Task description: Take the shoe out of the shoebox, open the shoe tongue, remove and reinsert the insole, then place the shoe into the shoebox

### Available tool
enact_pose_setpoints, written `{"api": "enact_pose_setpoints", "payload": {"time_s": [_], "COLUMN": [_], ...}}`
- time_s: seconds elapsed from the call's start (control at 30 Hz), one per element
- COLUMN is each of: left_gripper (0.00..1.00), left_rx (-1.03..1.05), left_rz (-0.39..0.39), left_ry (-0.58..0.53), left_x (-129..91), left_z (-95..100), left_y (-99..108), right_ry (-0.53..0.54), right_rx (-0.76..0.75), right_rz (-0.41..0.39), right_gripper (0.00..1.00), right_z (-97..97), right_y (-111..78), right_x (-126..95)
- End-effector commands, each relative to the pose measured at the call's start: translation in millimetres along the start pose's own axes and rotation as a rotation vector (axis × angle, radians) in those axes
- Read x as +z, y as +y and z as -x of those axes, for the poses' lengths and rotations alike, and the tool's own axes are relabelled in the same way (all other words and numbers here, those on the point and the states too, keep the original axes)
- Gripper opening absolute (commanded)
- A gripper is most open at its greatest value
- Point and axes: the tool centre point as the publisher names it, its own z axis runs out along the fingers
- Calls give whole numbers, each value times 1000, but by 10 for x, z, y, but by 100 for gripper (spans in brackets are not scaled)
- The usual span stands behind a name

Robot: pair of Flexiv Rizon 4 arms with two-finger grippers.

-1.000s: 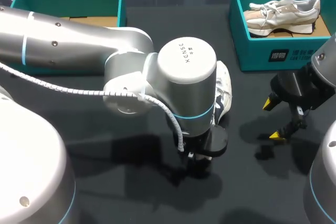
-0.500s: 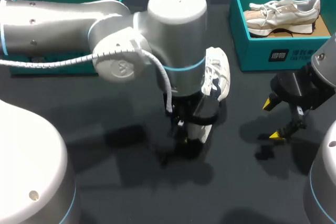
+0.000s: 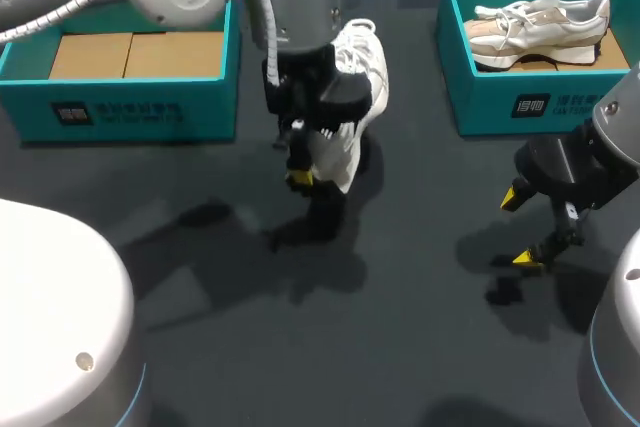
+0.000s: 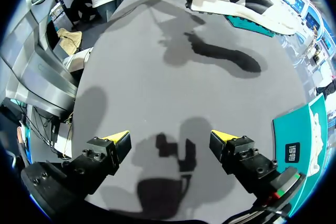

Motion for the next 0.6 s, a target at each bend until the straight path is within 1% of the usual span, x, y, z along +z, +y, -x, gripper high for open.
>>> {"api": "enact_pose_setpoints", "payload": {"time_s": [0.03,0.13,0.23,0.6], "left_gripper": [0,0,0,0], "left_rx": [-33,-67,-101,-101], "left_rz": [-17,-18,-46,-46], "left_ry": [21,50,75,75], "left_x": [-415,-523,-665,-665], "left_z": [135,244,353,353], "left_y": [257,396,554,554], "right_ry": [-3,-3,-3,-3], "right_rx": [1,1,1,1], "right_rz": [-3,-3,-3,-3], "right_gripper": [100,100,100,100], "right_z": [-15,-15,-15,-15], "right_y": [3,3,3,3], "right_x": [5,5,5,5]}}
